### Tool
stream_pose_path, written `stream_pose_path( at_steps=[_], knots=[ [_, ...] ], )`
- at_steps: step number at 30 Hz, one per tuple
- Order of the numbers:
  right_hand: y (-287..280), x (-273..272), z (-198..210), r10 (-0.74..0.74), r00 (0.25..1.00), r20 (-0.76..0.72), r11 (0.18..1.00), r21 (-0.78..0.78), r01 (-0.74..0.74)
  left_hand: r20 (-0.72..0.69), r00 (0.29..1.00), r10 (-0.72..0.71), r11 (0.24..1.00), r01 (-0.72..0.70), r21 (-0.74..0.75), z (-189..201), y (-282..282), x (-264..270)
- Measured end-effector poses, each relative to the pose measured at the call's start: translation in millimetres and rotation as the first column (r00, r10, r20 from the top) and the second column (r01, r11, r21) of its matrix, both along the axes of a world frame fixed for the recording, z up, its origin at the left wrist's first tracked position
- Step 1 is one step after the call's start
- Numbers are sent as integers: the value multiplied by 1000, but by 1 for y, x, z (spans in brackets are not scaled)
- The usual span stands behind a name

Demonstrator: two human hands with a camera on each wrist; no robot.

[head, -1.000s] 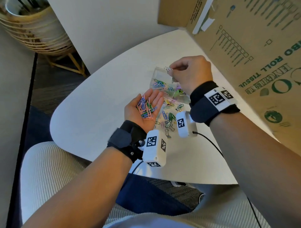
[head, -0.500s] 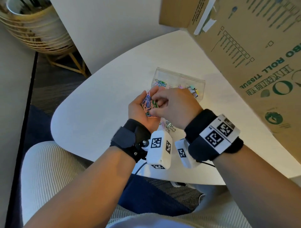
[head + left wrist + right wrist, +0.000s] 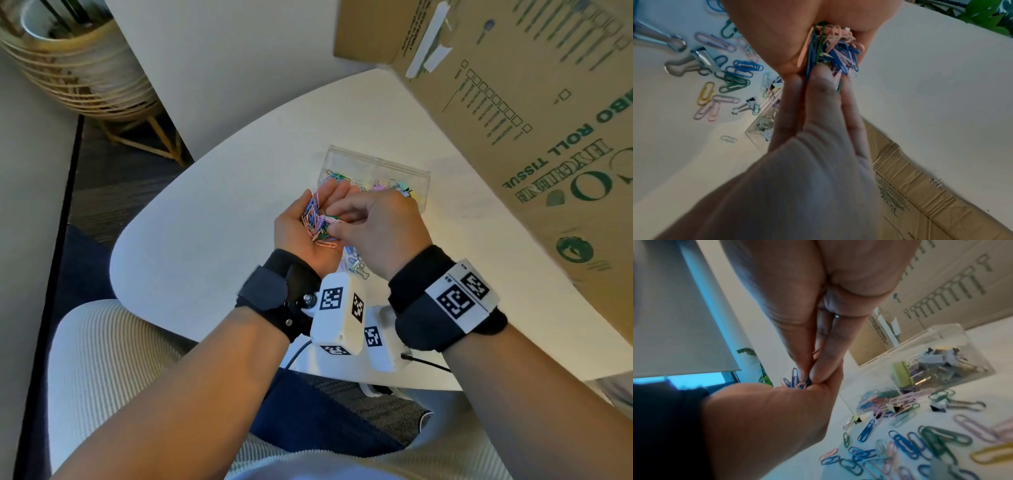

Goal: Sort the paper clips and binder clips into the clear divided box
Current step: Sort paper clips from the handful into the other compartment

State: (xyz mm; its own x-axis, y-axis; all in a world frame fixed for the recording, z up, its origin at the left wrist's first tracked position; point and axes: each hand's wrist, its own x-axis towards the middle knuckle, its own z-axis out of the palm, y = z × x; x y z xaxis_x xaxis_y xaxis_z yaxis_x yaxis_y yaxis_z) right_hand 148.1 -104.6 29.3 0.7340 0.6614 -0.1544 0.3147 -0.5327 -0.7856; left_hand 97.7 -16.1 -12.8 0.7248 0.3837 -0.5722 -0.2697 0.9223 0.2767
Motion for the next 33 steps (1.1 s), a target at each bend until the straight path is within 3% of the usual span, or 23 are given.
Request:
stream_pose_path(
  at_steps=[6,11,14,19,22,25,30,33],
  knots=[
    [-6,10,2,-85,916,-391,954,233,188,7,1000,-6,1000,7,-17,0,-2,0],
    [-4,29,17,-110,858,-502,884,346,315,-12,1000,18,998,-19,-62,-5,2,-5],
    [6,49,19,-188,896,-403,870,355,342,-13,1000,22,997,-23,-80,-7,3,-9],
    [26,69,2,-273,961,-35,928,252,273,-31,1000,-3,998,1,-64,-11,-3,-13],
    [30,70,-3,-137,979,152,991,11,136,-36,999,-12,998,10,-55,-14,-5,-13],
    [26,68,-4,-43,989,142,985,-159,65,-21,1000,-12,997,10,-71,-15,-4,-11],
    [16,50,11,-44,982,183,999,-21,49,11,1000,-1,997,2,-75,-15,-2,-9],
    [6,29,16,47,985,165,998,-39,-41,22,1000,7,998,-6,-65,-17,-1,-7]
  ],
)
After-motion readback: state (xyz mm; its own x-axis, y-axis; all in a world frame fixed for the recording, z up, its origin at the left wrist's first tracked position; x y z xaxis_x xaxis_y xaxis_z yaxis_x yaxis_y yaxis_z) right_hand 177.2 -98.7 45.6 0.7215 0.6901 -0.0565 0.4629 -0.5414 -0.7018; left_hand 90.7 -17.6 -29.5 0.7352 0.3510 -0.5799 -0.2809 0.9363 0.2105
